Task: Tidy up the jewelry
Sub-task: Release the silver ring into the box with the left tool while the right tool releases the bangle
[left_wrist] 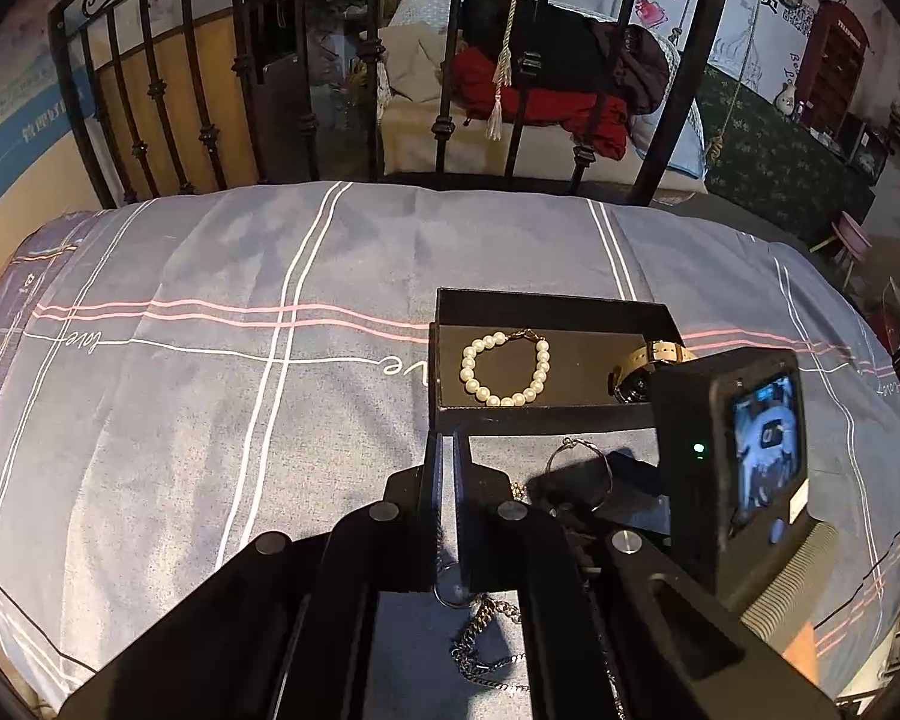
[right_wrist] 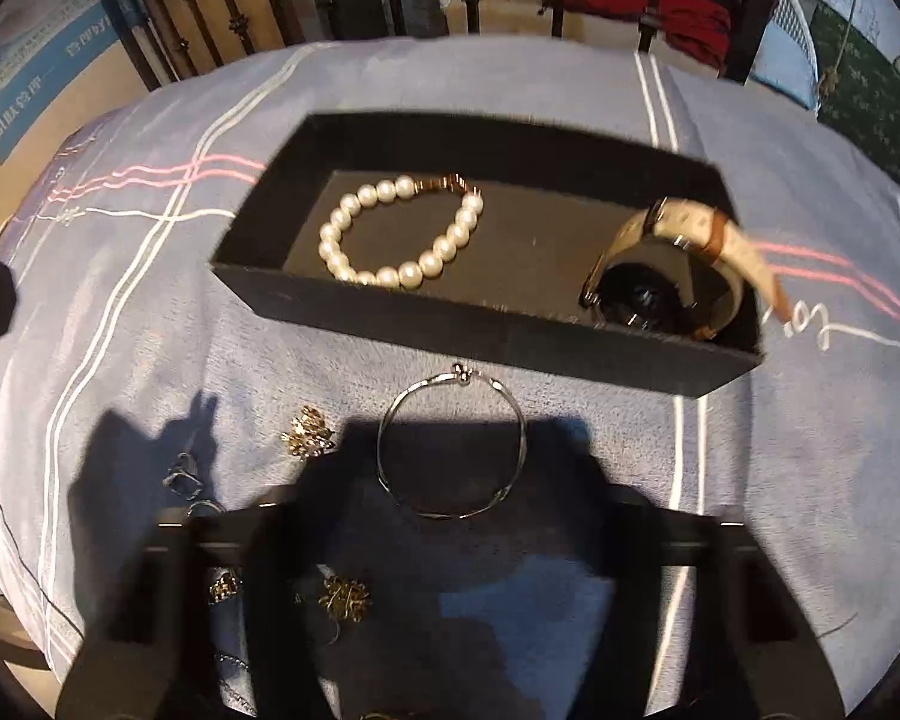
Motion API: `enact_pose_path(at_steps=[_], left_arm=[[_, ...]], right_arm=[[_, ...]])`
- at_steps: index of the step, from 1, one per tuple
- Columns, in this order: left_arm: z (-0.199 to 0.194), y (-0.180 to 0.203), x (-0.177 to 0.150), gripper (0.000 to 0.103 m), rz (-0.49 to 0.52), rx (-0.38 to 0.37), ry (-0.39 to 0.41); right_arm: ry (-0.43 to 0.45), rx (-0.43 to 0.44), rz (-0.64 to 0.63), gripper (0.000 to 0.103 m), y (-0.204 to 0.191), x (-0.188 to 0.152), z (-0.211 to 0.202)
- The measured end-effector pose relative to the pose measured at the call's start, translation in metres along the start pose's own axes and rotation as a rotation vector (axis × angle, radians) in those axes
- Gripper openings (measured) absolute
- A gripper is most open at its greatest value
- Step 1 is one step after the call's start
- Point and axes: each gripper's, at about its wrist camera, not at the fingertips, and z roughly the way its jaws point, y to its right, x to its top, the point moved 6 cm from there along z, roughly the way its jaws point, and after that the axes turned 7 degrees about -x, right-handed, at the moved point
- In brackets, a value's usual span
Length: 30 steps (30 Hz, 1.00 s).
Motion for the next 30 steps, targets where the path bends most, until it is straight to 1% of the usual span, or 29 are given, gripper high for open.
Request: enact_pose_path(at_steps=[3,5,7,9,12,15,17,19,20,21,22,23,24,25,28,29,30], left_arm=[[0.005,0.0,0.0,0.004,0.005,-0.001,-0.006],[0.011,0.003,0.002,0.004,0.005,-0.009,-0.01],[0.018,0.008,0.007,0.004,0.012,-0.018,-0.013],[0.024,0.015,0.015,0.004,0.022,-0.026,-0.009],[0.032,0.026,0.032,0.004,0.031,-0.037,0.0],[0.038,0.033,0.046,0.004,0.039,-0.039,0.008],[0.043,0.035,0.052,0.004,0.046,-0.036,0.0],[0.047,0.036,0.055,0.004,0.055,-0.019,-0.01],[0.047,0.036,0.057,0.008,0.062,-0.007,-0.01],[0.047,0.035,0.057,0.016,0.066,0.002,-0.006],[0.046,0.034,0.058,0.021,0.066,0.011,-0.001],[0.045,0.033,0.059,0.032,0.065,0.016,0.0],[0.044,0.031,0.059,0.037,0.064,0.023,0.002],[0.043,0.031,0.058,0.039,0.066,0.026,0.006],[0.038,0.027,0.056,0.048,0.067,0.037,0.006],[0.035,0.026,0.054,0.053,0.066,0.042,0.006],[0.033,0.024,0.052,0.06,0.061,0.044,0.004]], right_arm=[[0.048,-0.029,-0.017,0.052,-0.002,-0.005,-0.008],[0.086,-0.034,0.011,0.052,0.006,-0.008,-0.021],[0.149,-0.029,0.059,0.052,0.018,-0.004,-0.045],[0.201,-0.043,0.074,0.052,0.027,0.007,-0.067],[0.263,-0.093,0.079,0.052,0.04,0.038,-0.093],[0.275,-0.125,0.074,0.052,0.049,0.064,-0.097],[0.265,-0.141,0.074,0.053,0.057,0.071,-0.095],[0.258,-0.15,0.082,0.072,0.064,0.076,-0.094],[0.264,-0.151,0.083,0.073,0.065,0.075,-0.095],[0.271,-0.155,0.082,0.073,0.066,0.075,-0.096],[0.275,-0.151,0.082,0.073,0.066,0.074,-0.097],[0.278,-0.151,0.084,0.073,0.067,0.071,-0.099],[0.28,-0.151,0.085,0.073,0.068,0.069,-0.101],[0.281,-0.152,0.089,0.073,0.069,0.067,-0.102],[0.278,-0.148,0.094,0.073,0.07,0.063,-0.104],[0.279,-0.149,0.095,0.073,0.07,0.061,-0.105],[0.278,-0.148,0.096,0.073,0.07,0.06,-0.107]])
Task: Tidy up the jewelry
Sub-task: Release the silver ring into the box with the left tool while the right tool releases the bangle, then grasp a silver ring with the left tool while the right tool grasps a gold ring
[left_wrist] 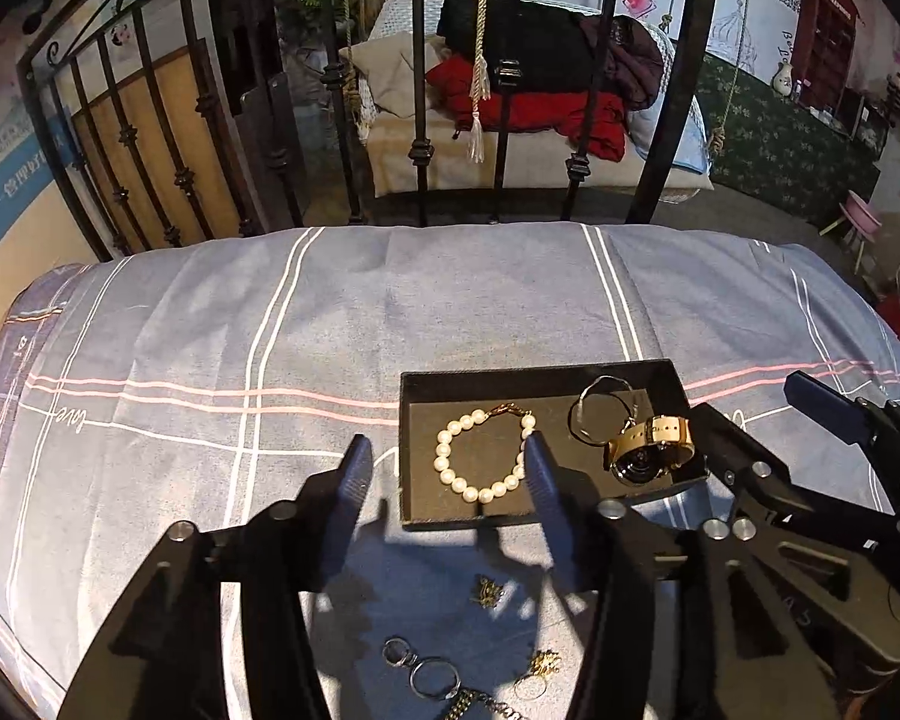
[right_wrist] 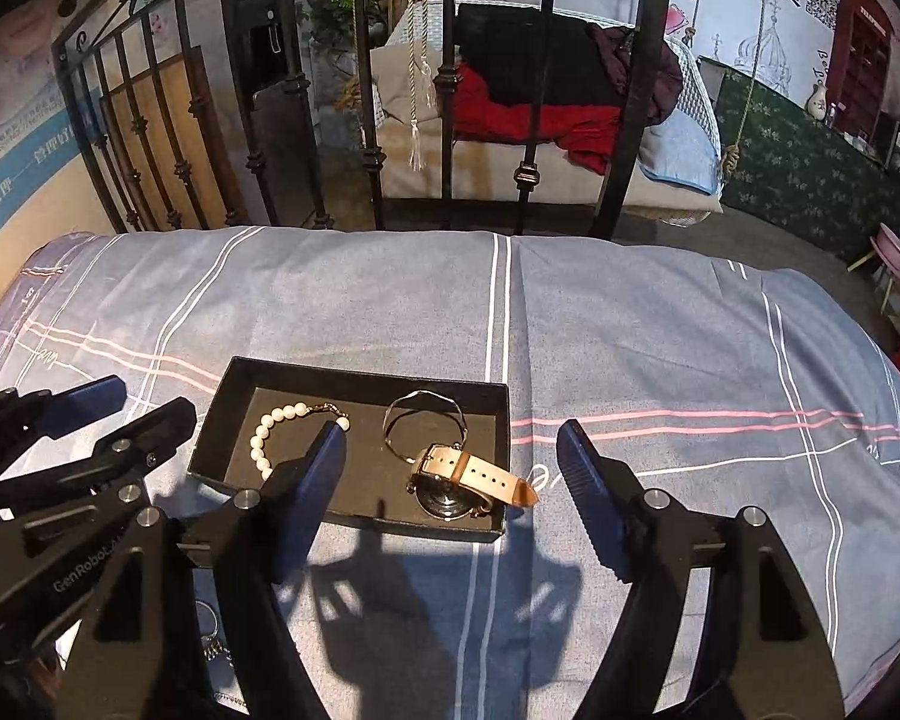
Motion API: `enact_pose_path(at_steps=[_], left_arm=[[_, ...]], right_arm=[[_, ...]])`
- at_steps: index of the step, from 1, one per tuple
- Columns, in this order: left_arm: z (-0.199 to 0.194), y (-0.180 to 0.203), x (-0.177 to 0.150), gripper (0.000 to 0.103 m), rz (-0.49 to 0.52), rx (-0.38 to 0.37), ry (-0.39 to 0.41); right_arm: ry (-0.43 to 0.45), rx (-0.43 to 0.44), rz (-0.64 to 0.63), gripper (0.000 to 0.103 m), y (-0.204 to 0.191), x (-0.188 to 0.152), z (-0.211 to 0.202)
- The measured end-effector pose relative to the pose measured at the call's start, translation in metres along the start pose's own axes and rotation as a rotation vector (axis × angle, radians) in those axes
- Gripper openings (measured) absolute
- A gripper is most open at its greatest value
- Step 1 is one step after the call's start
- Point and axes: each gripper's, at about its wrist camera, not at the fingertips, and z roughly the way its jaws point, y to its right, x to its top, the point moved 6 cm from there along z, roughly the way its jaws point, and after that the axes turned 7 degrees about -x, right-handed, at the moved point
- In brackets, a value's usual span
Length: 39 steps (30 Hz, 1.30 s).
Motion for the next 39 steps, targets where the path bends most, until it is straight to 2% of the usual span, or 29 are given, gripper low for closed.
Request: enact_pose_path(at_steps=[1,2,3,4,6,11,13,15,19,21,22,23,24,25,26,27,34,39], left_arm=[[-0.003,-0.004,-0.002,0.065,-0.009,0.004,-0.004],[-0.007,-0.009,-0.006,0.076,-0.022,0.003,0.0],[-0.012,-0.014,-0.011,0.083,-0.031,0.001,0.005],[-0.017,-0.021,-0.018,0.083,-0.036,0.006,0.008],[-0.022,-0.035,-0.035,0.083,-0.044,0.022,-0.005],[-0.015,-0.06,-0.084,0.082,-0.094,0.02,-0.086],[-0.009,-0.059,-0.103,0.081,-0.096,0.009,-0.123],[-0.004,-0.052,-0.117,0.075,-0.087,-0.006,-0.149],[0.007,-0.033,-0.131,0.073,-0.046,-0.022,-0.182],[0.014,-0.027,-0.134,0.07,-0.028,-0.022,-0.193],[0.02,-0.023,-0.136,0.067,-0.017,-0.022,-0.208],[0.026,-0.02,-0.139,0.057,-0.009,-0.028,-0.224],[0.03,-0.017,-0.141,0.05,-0.002,-0.03,-0.237],[0.032,-0.015,-0.143,0.049,0.012,-0.014,-0.227],[0.033,-0.013,-0.143,0.04,0.027,-0.005,-0.219],[0.032,-0.012,-0.143,0.029,0.035,0.0,-0.216],[0.015,-0.022,-0.135,0.028,-0.014,-0.036,-0.172],[-0.01,-0.021,-0.105,0.028,-0.012,-0.05,-0.102]], right_arm=[[-0.001,0.002,0.0,0.073,0.0,-0.002,-0.002],[0.0,0.003,-0.002,0.074,0.0,-0.004,-0.006],[0.002,0.006,-0.005,0.076,0.0,-0.008,-0.011],[0.002,0.008,-0.008,0.079,0.001,-0.014,-0.016],[-0.006,0.028,-0.016,0.08,-0.002,-0.032,-0.025],[-0.074,0.095,-0.06,0.084,-0.024,-0.105,-0.042],[-0.113,0.113,-0.076,0.084,-0.034,-0.132,-0.041],[-0.157,0.143,-0.07,0.084,-0.042,-0.154,-0.036],[-0.195,0.177,-0.09,0.084,-0.054,-0.173,-0.029],[-0.194,0.191,-0.098,0.078,-0.057,-0.174,-0.028],[-0.203,0.197,-0.104,0.062,-0.059,-0.175,-0.025],[-0.221,0.201,-0.104,0.047,-0.059,-0.176,-0.022],[-0.23,0.202,-0.098,0.044,-0.058,-0.177,-0.018],[-0.226,0.201,-0.092,0.036,-0.056,-0.177,-0.016],[-0.225,0.2,-0.09,0.026,-0.055,-0.176,-0.016],[-0.226,0.205,-0.084,0.025,-0.054,-0.176,-0.017],[-0.2,0.199,-0.059,0.025,-0.046,-0.168,-0.025],[-0.144,0.179,-0.035,0.025,-0.032,-0.138,-0.038]])
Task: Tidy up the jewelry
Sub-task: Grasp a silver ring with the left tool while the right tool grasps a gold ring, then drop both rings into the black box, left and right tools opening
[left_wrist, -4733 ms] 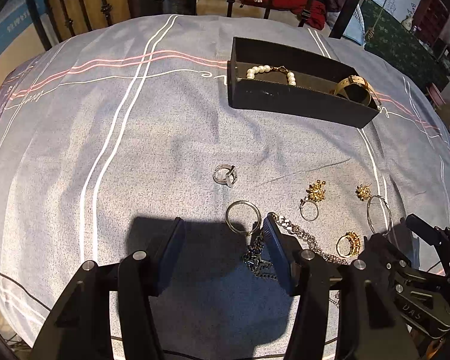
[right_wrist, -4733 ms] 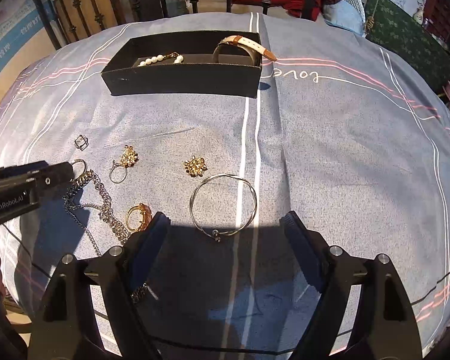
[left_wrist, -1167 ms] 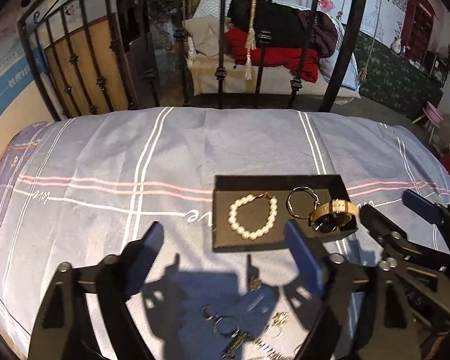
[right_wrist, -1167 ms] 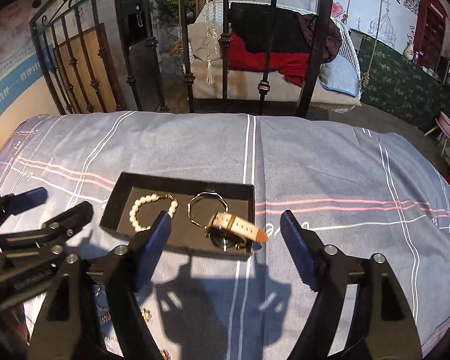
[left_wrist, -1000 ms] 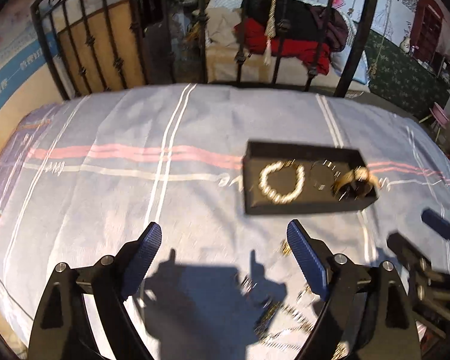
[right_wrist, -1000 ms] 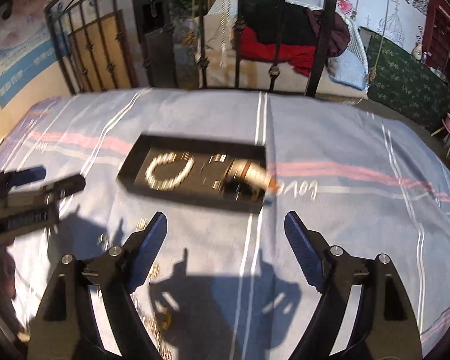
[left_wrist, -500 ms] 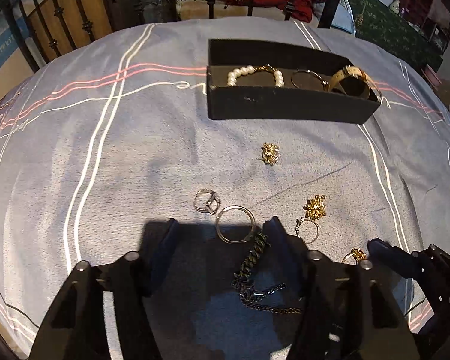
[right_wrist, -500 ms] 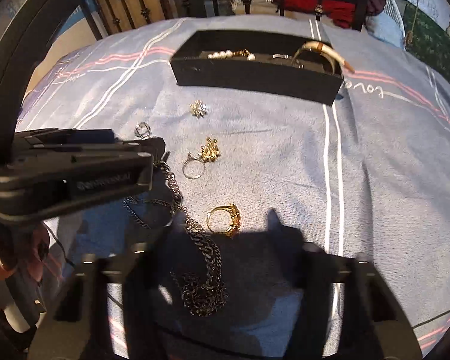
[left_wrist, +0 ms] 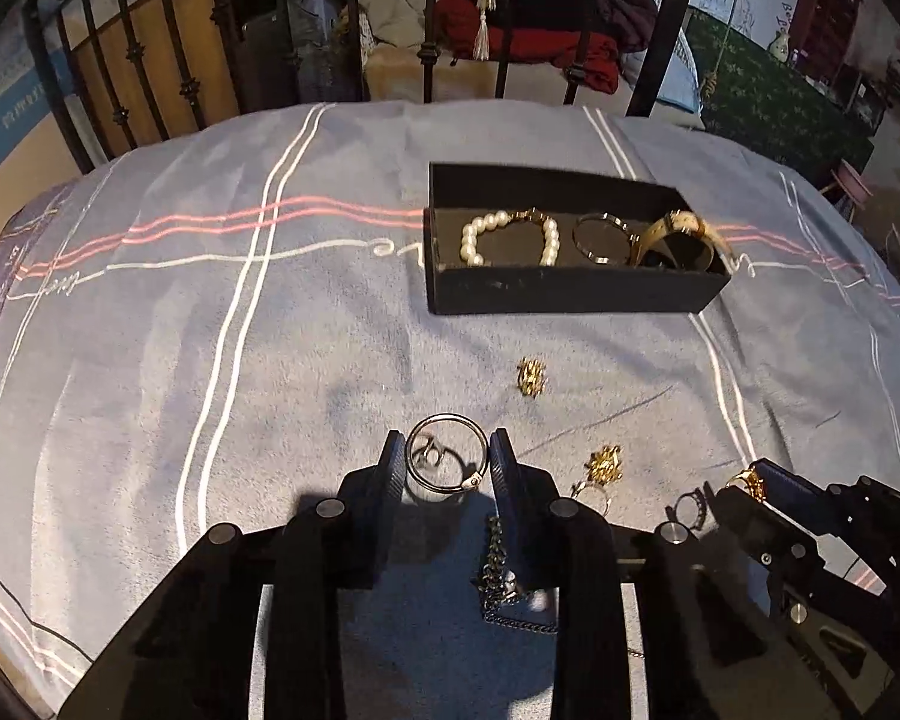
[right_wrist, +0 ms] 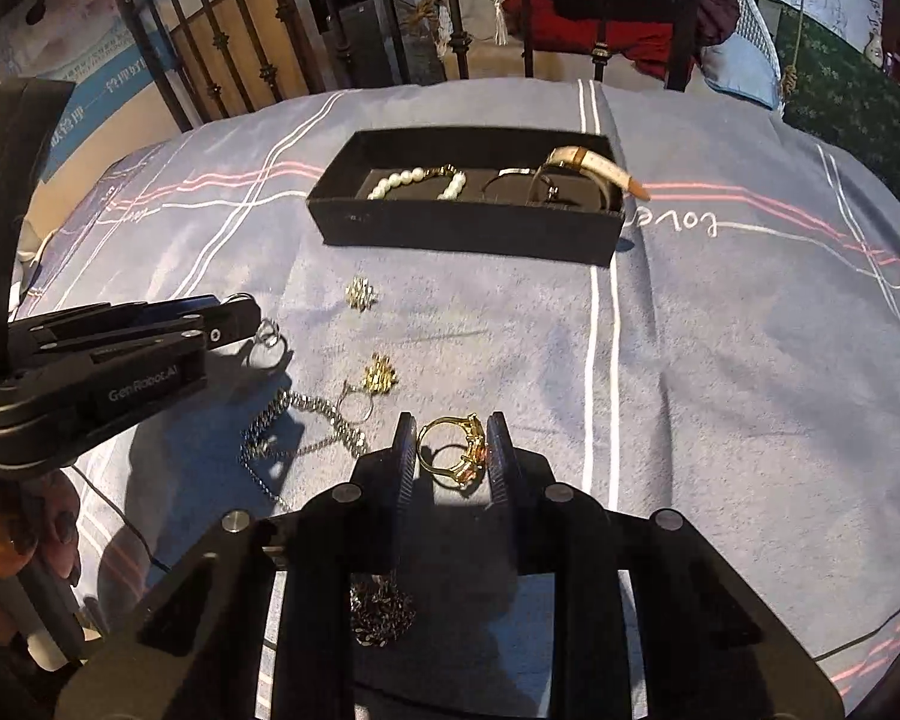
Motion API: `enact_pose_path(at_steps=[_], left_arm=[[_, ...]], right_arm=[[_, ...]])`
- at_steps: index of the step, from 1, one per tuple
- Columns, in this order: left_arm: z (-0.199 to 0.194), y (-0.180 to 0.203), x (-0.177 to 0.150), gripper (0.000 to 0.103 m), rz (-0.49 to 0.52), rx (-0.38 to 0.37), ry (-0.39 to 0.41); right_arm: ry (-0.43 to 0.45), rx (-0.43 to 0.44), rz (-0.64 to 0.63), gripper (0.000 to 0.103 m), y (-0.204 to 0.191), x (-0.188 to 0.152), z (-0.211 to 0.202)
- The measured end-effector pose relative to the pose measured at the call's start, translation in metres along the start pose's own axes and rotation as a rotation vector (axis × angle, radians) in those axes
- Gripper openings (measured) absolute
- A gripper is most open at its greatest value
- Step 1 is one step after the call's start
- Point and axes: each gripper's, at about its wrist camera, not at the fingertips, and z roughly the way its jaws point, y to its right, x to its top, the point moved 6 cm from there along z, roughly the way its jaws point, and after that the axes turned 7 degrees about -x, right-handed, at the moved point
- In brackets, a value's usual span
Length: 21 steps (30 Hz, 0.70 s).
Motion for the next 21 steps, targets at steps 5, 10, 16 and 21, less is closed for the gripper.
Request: enact_pose_path(at_steps=[5,10,16,21], left_arm=[[-0.021,0.024,0.048,0.028,0.034,-0.056,0.078],[-0.017,0.042,0.094,0.028,0.042,-0.068,0.106],[0.002,0.04,0.121,0.028,0.043,-0.052,0.1],[0.011,0.035,0.124,0.028,0.038,-0.041,0.096]], right_arm=[[0.069,-0.026,-0.019,0.025,0.006,0.054,-0.01],[0.109,-0.06,-0.038,0.025,0.008,0.115,-0.004],[0.087,-0.1,-0.052,0.025,0.017,0.15,0.022],[0.08,-0.109,-0.046,0.025,0.022,0.155,0.033]])
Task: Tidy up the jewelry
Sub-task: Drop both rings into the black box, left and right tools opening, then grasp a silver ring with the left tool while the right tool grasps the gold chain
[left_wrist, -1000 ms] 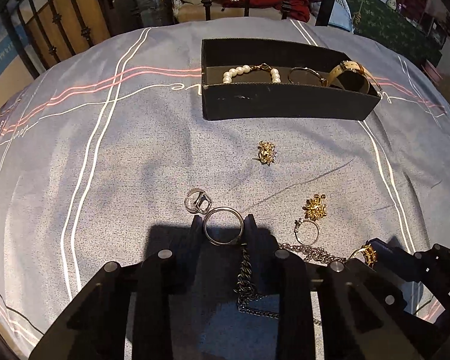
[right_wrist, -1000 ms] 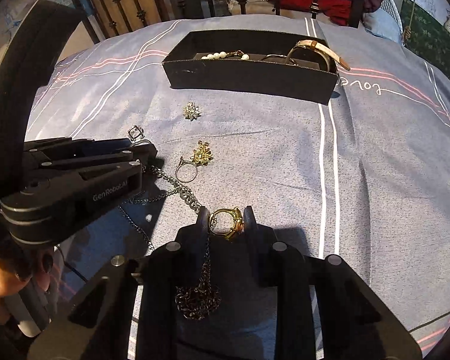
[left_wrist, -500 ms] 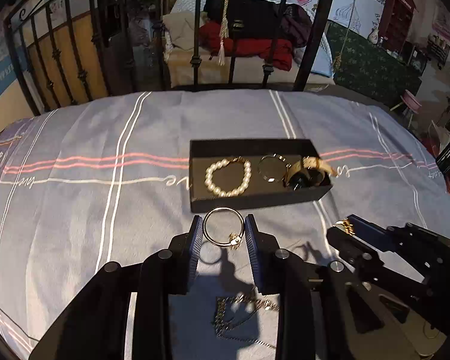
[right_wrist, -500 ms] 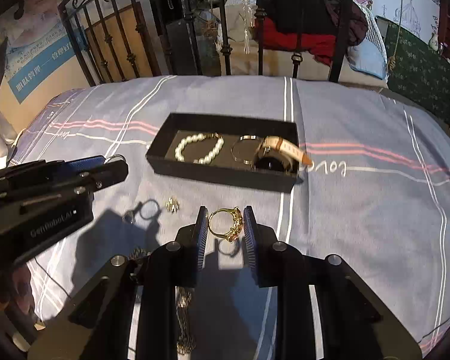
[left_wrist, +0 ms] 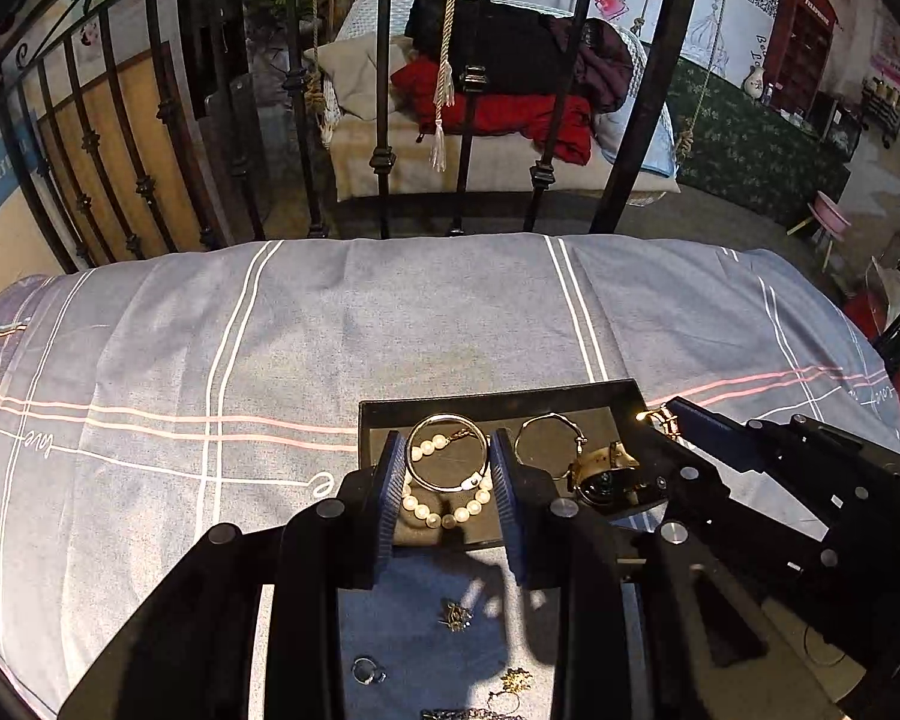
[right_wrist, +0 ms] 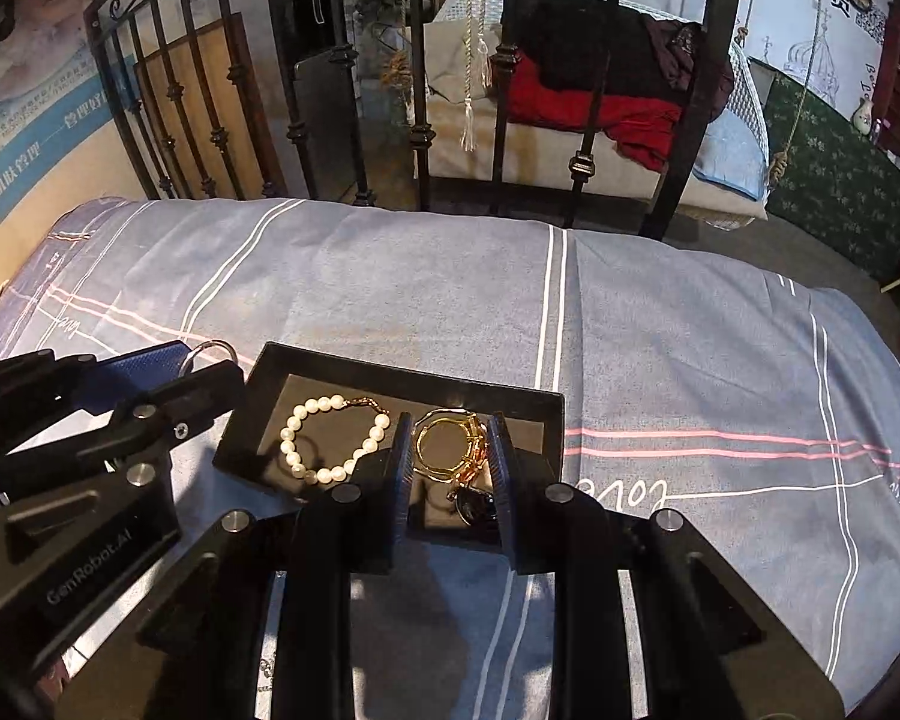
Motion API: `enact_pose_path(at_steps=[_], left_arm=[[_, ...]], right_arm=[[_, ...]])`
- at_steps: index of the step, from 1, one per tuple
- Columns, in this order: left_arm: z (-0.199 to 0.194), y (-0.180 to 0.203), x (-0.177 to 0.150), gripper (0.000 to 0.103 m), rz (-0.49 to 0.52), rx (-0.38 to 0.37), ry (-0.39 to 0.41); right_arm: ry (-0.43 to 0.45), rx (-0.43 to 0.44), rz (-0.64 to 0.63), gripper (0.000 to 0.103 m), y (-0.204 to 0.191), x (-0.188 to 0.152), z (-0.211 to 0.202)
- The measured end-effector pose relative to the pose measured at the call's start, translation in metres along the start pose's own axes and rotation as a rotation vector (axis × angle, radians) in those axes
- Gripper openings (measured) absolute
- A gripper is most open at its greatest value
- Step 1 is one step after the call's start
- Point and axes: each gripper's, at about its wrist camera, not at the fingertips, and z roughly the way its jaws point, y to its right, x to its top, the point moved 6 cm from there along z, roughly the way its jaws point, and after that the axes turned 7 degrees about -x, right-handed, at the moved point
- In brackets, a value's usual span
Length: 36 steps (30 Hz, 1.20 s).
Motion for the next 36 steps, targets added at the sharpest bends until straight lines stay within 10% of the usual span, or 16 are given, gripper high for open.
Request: enact_pose_path(at_steps=[4,9,22,36], left_arm=[[0.005,0.0,0.0,0.028,0.007,0.009,-0.011],[0.01,-0.005,-0.001,0.031,0.005,0.041,-0.032],[-0.051,-0.021,-0.013,0.065,-0.024,0.053,0.053],[-0.038,-0.049,-0.153,0.07,-0.087,0.077,-0.136]], right_arm=[[-0.008,-0.014,0.002,0.026,0.002,-0.001,0.007],[0.007,-0.055,-0.009,0.057,0.003,-0.002,0.007],[0.059,-0.04,0.027,0.059,0.011,-0.011,-0.033],[-0.101,0.086,-0.075,0.074,-0.061,-0.201,-0.072]])
